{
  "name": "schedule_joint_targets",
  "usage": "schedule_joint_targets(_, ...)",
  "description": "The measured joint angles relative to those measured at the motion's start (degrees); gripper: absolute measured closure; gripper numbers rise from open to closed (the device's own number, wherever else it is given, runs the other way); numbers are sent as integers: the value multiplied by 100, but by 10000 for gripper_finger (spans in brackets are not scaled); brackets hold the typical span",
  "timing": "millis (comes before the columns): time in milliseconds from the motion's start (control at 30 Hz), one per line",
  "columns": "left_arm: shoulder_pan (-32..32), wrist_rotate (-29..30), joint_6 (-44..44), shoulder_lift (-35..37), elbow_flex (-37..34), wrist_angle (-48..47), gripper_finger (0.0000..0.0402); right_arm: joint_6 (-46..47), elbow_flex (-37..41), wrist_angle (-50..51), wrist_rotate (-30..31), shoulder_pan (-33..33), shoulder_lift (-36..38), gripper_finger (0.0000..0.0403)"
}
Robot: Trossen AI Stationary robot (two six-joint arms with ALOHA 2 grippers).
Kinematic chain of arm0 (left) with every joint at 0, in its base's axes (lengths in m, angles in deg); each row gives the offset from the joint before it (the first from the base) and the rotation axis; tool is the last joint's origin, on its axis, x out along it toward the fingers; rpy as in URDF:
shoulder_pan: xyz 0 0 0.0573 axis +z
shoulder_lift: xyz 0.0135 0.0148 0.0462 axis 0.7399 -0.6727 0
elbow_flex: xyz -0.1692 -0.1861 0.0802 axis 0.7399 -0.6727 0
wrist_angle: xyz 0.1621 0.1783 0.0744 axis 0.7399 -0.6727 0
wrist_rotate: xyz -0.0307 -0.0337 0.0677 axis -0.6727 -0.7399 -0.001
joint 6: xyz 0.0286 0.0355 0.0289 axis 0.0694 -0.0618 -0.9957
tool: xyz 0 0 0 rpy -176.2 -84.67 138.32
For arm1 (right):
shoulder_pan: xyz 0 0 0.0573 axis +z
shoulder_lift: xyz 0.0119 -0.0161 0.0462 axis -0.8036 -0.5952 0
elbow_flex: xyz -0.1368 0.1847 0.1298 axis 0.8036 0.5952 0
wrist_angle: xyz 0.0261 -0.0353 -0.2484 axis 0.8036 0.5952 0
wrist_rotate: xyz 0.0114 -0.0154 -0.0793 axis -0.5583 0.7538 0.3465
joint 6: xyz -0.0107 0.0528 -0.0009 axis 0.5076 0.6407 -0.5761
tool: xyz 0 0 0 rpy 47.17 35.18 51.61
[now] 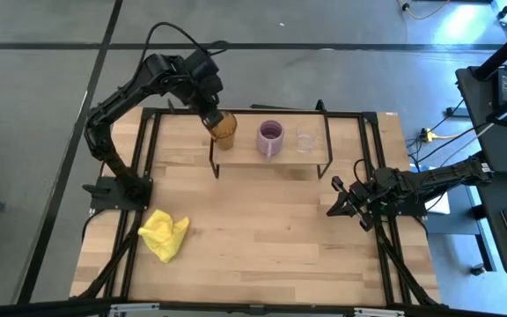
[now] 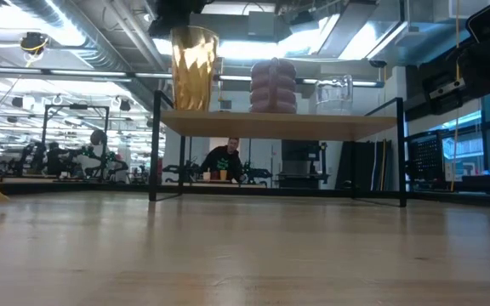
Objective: Stack small to large cups/mugs on shelf
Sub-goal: Put the brown glass on the shelf
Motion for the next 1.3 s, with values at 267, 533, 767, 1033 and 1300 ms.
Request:
schedule_joint_targets(267, -2, -294, -1, 0, 0, 333, 362, -2, -2, 0, 0, 0, 0, 380)
schedule_joint_targets(533, 0, -280, -115, 0, 0, 290, 376, -6, 0, 0, 0, 0, -1, 380)
schedule_joint_targets(767, 7, -253, -350, 0, 0, 270, 397, 0, -2, 0, 0, 0, 0, 380)
schedule_joint_targets(1033, 26, -227, -460, 0, 0, 472, 387, -1, -2, 0, 0, 2, -1, 380)
schedule_joint_targets(1300, 82, -283, -494, 0, 0, 483, 387, -4, -2, 0, 0, 2, -1, 380)
